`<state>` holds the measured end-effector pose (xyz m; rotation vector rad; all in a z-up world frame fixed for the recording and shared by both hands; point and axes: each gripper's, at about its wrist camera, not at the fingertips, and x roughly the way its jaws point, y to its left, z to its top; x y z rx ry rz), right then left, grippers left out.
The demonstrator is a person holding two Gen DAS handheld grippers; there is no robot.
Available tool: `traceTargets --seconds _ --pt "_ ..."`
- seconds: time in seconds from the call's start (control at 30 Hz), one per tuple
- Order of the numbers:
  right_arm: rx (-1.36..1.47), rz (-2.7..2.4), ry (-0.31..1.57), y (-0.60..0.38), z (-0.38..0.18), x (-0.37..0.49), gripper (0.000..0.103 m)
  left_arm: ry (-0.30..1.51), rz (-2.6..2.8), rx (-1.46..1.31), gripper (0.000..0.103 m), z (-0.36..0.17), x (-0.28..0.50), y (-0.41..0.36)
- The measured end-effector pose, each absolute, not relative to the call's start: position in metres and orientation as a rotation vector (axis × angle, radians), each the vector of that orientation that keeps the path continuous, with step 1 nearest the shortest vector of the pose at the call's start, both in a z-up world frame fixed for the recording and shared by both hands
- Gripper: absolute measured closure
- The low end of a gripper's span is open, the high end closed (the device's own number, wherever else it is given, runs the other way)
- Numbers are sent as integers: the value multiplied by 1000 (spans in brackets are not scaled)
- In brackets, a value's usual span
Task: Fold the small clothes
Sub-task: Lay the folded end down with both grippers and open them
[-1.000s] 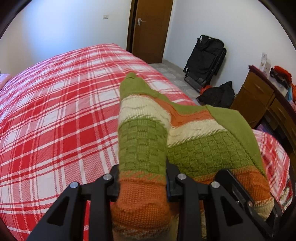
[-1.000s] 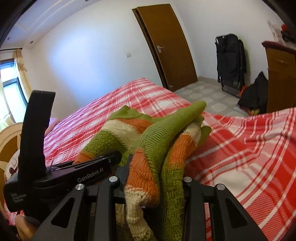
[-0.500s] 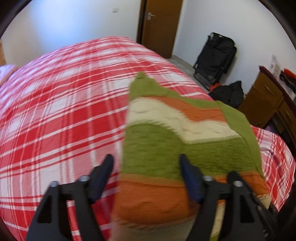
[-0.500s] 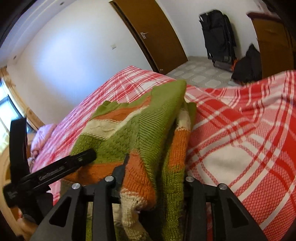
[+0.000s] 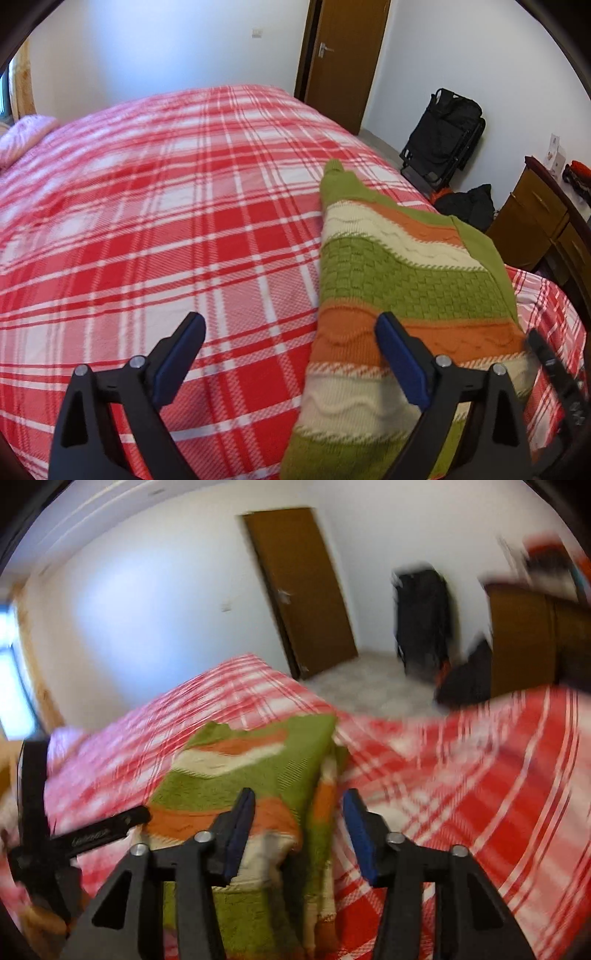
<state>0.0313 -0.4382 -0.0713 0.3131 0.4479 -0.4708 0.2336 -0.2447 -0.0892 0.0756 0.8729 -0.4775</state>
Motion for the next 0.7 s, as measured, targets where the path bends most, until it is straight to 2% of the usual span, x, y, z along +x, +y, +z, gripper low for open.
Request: traceTargets --seconds 0.03,0.07,0.23,0.33,0.47,0.7 --pt "271 -453 466 -432 -70 36 81 857 -461 90 7 -88 231 -244" --pt "234 -419 493 -423 -70 44 83 849 -454 96 8 -87 229 -245" --pt "264 -369 577 -417 -90 58 83 836 -456 163 9 -85 209 -264" --pt "387 -361 629 -438 -114 55 86 841 -438 212 9 -95 205 -271" --pt "489 -324 621 -451 -122 58 87 901 -438 177 7 -108 215 -270" --pt "505 -324 630 -456 -125 66 87 933 -443 174 5 -113 222 -279"
